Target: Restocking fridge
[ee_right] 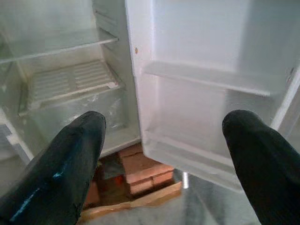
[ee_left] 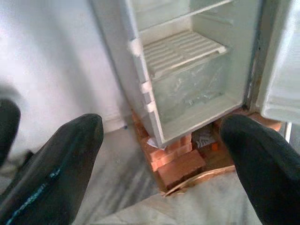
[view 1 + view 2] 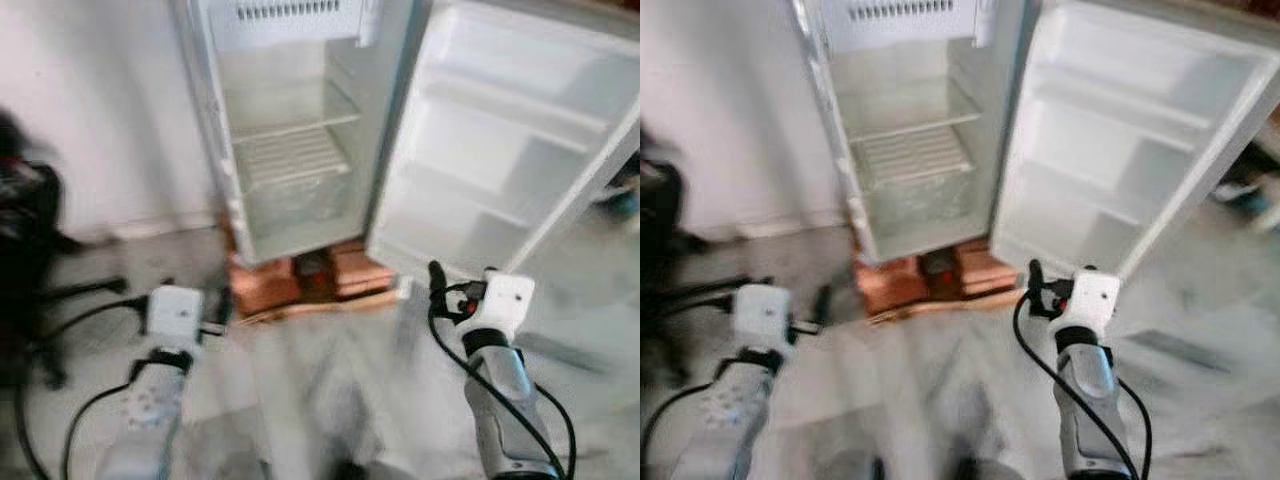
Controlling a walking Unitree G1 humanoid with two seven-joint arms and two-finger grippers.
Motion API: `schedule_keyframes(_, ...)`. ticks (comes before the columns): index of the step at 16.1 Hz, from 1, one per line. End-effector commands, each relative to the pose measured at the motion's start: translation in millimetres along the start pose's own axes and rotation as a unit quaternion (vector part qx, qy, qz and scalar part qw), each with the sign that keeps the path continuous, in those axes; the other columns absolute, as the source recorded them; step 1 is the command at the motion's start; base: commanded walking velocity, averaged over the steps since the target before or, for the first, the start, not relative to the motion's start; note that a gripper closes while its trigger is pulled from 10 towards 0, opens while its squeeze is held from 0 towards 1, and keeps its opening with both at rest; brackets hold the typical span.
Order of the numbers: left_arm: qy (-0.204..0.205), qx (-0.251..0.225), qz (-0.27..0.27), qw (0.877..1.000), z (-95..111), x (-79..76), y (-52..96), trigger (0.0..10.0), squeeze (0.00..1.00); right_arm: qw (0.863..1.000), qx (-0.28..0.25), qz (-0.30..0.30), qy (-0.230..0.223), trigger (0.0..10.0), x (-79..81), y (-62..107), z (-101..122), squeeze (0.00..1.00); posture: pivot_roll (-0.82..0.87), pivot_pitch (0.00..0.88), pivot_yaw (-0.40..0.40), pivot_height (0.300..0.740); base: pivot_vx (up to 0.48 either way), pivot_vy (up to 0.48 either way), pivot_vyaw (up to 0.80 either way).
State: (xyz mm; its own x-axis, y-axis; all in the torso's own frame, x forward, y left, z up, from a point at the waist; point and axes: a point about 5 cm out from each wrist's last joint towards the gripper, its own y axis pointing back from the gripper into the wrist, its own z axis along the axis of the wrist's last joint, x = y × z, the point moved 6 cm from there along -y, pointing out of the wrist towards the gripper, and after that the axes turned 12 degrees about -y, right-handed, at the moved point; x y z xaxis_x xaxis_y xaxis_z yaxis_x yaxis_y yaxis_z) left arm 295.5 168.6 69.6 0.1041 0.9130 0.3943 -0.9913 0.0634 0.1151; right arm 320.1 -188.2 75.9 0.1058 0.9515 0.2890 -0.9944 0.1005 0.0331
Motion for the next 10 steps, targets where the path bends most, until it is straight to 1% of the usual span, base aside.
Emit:
schedule_keyframes(1, -0.013, 0.003, -0.015, 1.000, 1, -0.6, -3.4, 10.0, 0.00, 1.000, -0.006, -0.011, -0.004, 10.0, -2.6, 0.9, 0, 0.00, 0.15, 0.080, 0.044, 0.740, 0.000, 0.000, 0.00)
schedule_keyframes(2, -0.012, 0.004, -0.019, 1.000, 3, -1.0, -8.5, 10.0, 0.00, 1.000, -0.009, -0.022, -0.008, 10.0, -6.3, 2.2, 1, 0.00, 0.14, 0.080, 0.048, 0.740, 0.000, 0.000, 0.00)
schedule_keyframes(3, 0.006, 0.020, -0.008, 1.000, 5, 1.3, -16.4, 10.0, 0.00, 0.999, -0.008, -0.036, -0.008, 10.0, -12.5, 4.6, 0, 0.00, 0.15, 0.109, 0.026, 0.740, 0.000, 0.000, 0.00)
schedule_keyframes(4, 0.008, 0.028, -0.009, 1.000, 9, 2.9, -19.3, 10.0, 0.00, 0.999, -0.002, -0.035, -0.002, 10.0, -13.9, 5.8, 0, 0.00, 0.14, 0.130, 0.007, 0.740, 0.000, 0.000, 0.00)
schedule_keyframes(5, -0.005, 0.012, -0.030, 0.999, 15, 1.1, -19.6, 10.0, 0.00, 0.999, 0.003, -0.033, 0.001, 10.0, -13.6, 5.5, 0, 0.00, 0.14, 0.161, -0.013, 0.740, 0.000, 0.000, 0.00)
schedule_keyframes(6, -0.010, 0.012, -0.038, 0.999, 14, 5.5, -19.1, 10.0, 0.00, 1.000, 0.014, -0.021, 0.010, 10.0, -11.6, 4.9, -1, 0.00, 0.13, 0.183, -0.022, 0.740, 0.000, 0.000, 0.00)
schedule_keyframes(7, -0.005, 0.024, -0.030, 0.999, 7, 12.7, -19.9, 10.0, 0.00, 0.999, 0.026, -0.007, 0.019, 10.0, -9.0, 3.8, -4, 0.00, 0.11, 0.200, -0.050, 0.740, 0.000, 0.000, 0.00)
schedule_keyframes(9, -0.012, 0.032, -0.028, 0.999, 1, 10.3, -18.4, 10.0, 0.00, 0.999, 0.030, -0.002, 0.022, 10.0, -9.3, 2.3, -6, 0.00, 0.11, 0.185, -0.045, 0.740, 0.000, 0.000, 0.00)
schedule_keyframes(10, 0.004, 0.042, -0.022, 0.999, -3, 2.2, -14.0, 10.0, 0.00, 0.999, 0.031, -0.005, 0.021, 10.0, -11.9, 0.4, -7, 0.00, 0.12, 0.165, -0.036, 0.740, 0.000, 0.000, 0.00)
